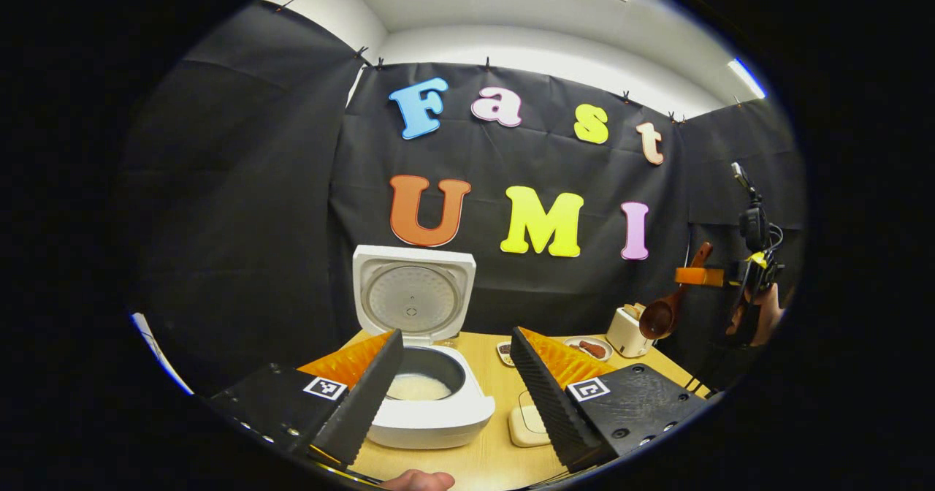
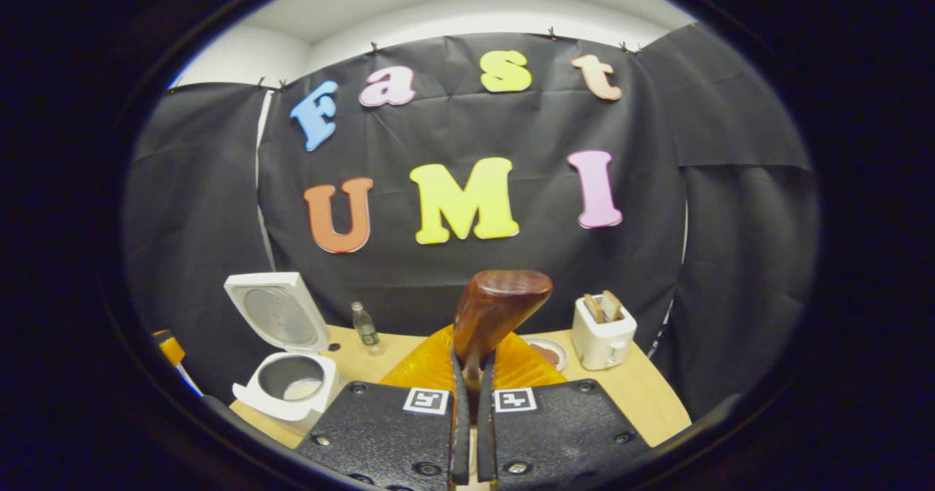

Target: Close the left gripper, press the button to open the rice cooker; take a wooden spoon from the chopstick holder with the right hand, scoop a spoonful of rice and pour it into the rice cooker, then put the wooden spoon back into the chopstick holder.

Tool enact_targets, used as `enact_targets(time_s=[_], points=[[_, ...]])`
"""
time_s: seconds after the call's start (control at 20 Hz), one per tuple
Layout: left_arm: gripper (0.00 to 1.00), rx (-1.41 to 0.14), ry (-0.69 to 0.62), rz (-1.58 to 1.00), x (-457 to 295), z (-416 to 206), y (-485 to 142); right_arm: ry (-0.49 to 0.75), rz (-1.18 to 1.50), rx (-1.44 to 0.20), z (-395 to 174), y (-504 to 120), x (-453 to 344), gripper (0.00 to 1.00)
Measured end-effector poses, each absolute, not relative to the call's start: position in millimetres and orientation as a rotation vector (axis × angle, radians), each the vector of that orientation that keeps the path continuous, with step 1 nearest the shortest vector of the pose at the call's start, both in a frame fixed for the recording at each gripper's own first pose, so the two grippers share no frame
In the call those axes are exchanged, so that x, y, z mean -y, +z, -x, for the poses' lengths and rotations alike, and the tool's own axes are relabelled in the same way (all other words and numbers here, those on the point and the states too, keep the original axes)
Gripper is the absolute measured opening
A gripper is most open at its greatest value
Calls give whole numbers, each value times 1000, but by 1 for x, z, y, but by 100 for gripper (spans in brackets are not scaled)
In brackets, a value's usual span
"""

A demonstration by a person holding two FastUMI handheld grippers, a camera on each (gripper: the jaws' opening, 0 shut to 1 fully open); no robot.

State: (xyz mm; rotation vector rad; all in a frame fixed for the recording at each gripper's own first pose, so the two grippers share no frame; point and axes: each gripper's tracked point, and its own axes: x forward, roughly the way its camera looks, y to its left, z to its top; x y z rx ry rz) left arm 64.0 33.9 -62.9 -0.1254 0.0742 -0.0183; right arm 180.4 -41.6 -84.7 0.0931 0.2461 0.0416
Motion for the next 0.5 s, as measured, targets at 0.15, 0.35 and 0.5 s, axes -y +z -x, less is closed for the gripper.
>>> enact_targets(time_s=[0.15,0.35,0.5], points=[[94,-75,-23,121,-22,-77,-60,27,-105,-280,-190,-116,74,9],[94,-106,-9,129,-13,-90,-60,2,-133,-361,-209,-173,103,10],[94,-131,7,114,-8,-98,-59,-8,-145,-418,-217,-220,117,10]])
